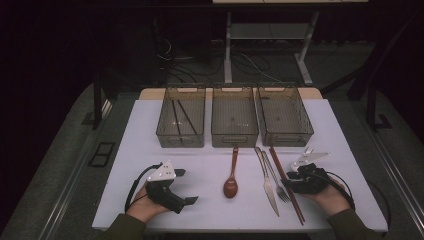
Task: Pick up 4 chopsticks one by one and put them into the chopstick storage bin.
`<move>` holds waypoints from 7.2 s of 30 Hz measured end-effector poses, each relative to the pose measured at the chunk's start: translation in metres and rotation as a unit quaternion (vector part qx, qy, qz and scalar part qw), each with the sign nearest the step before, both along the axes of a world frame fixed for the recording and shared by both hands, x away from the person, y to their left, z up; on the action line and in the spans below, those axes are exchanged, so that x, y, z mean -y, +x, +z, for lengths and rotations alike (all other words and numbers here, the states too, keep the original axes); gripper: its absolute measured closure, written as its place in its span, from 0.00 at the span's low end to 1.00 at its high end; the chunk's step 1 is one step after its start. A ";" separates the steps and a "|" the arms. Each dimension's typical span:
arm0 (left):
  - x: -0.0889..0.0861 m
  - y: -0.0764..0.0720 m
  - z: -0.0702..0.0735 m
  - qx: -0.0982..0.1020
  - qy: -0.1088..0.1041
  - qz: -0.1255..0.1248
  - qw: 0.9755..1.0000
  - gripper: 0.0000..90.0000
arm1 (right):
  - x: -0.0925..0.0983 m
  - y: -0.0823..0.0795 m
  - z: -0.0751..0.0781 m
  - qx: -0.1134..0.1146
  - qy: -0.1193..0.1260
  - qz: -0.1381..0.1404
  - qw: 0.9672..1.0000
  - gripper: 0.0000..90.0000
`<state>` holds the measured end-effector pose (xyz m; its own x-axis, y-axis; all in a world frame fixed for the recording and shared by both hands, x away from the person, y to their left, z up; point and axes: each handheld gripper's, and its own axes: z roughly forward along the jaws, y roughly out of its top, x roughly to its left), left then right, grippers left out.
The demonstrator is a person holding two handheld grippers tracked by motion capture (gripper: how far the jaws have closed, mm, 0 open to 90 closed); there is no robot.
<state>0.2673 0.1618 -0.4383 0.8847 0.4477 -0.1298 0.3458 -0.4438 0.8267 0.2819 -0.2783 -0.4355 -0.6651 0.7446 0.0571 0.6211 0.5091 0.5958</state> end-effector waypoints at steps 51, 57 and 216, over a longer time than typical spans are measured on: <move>0.000 0.000 0.000 0.000 0.000 -0.003 1.000 0.00 | 0.030 -0.012 0.002 -0.005 -0.040 -0.002 0.999 0.87; 0.000 0.000 0.000 0.000 0.001 -0.003 1.000 0.00 | 0.037 -0.016 0.002 -0.002 -0.027 0.014 1.000 0.93; -0.002 0.001 0.000 -0.006 -0.017 0.001 1.000 0.00 | -0.129 0.087 0.092 0.037 0.098 0.074 0.992 0.94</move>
